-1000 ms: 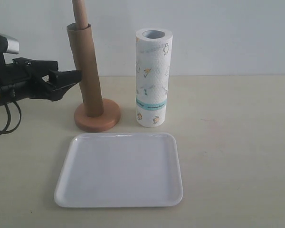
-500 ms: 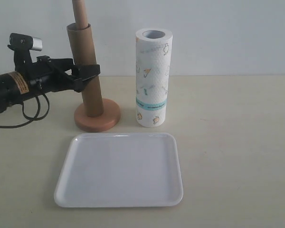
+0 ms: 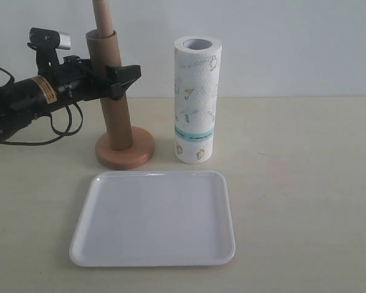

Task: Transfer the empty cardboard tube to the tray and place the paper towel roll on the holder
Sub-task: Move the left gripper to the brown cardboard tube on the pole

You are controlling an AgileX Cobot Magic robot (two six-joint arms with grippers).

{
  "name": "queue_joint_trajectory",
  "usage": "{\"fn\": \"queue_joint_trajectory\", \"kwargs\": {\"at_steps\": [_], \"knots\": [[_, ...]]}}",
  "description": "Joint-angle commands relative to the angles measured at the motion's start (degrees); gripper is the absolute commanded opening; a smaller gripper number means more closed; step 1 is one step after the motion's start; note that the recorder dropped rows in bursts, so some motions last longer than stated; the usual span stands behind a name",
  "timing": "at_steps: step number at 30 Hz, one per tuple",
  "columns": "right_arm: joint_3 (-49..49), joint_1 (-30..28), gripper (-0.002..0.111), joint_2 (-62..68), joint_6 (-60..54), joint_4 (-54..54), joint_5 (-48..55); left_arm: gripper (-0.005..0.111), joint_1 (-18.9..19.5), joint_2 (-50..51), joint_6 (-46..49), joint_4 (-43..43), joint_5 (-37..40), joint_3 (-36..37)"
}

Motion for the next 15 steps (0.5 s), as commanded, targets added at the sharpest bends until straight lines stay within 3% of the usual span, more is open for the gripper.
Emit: {"fn": "queue_joint_trajectory", "kwargs": {"at_steps": [1,9,15], "knots": [[-0.02,-0.34,0.003,-0.28,-0.29,-0.35,-0.33,0.068,-0.51,0.37,-0.46,-1.29,0.59,-1.04],[-0.02,-0.34,0.003,-0.28,-0.41,-0.35,-0.33,0.007,-0.51,-1.45,-0.46,-1.65,1.44,-1.04],[-0.02,-0.34,0.003,-0.28,-0.31,-0.35,-0.33,0.004,-0.51,-6.29,-0.06,-4.29,1.69,-1.04]]}}
